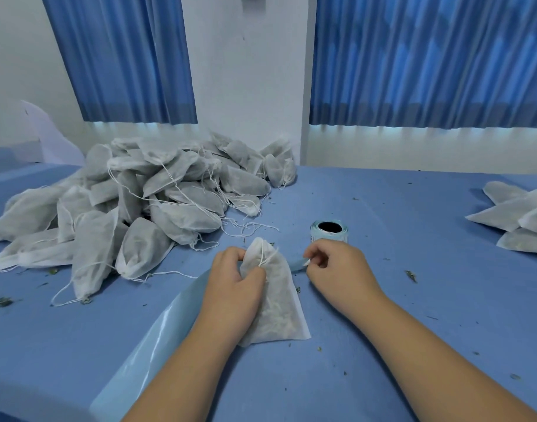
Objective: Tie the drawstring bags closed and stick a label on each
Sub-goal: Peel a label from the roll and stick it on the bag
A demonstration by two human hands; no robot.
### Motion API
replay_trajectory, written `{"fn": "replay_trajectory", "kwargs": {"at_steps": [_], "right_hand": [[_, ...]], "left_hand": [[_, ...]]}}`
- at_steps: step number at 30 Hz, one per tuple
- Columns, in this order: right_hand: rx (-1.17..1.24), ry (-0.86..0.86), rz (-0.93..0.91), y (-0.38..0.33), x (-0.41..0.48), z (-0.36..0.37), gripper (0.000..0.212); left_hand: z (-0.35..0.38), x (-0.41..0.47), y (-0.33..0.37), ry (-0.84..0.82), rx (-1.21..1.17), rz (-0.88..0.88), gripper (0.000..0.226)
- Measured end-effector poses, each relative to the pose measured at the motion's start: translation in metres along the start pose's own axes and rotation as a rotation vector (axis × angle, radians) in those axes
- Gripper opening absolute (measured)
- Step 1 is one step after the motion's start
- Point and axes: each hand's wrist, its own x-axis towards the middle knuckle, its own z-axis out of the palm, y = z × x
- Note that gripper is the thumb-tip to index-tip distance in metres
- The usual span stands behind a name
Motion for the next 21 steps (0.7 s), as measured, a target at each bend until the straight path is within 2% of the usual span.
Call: {"fn": "replay_trajectory", "kwargs": {"at_steps": [4, 8, 15, 21], "right_hand": [[0.05, -0.01, 0.027, -0.0005, -0.0019, 0.0011, 0.021], [0.085, 0.003, 0.04, -0.0023, -0.0007, 0.0025, 0.005], [0.096, 0.014, 0.067, 0.0002, 0.0003, 0.0011, 0.022], [0.083, 0.043, 0.133, 0.0001, -0.0007, -0.0033, 0.023]], "left_hand": [[0.0008, 0.0002, -0.0008, 0.004, 0.017, 0.003, 0.011], [0.0012, -0.0001, -0.0004, 0.004, 0.021, 0.012, 0.011], [0.0012, 0.0001, -0.0002, 0.017, 0.051, 0.023, 0.01], [0.0021, 0.0021, -0.0011, 0.034, 0.078, 0.009, 0.007]]}}
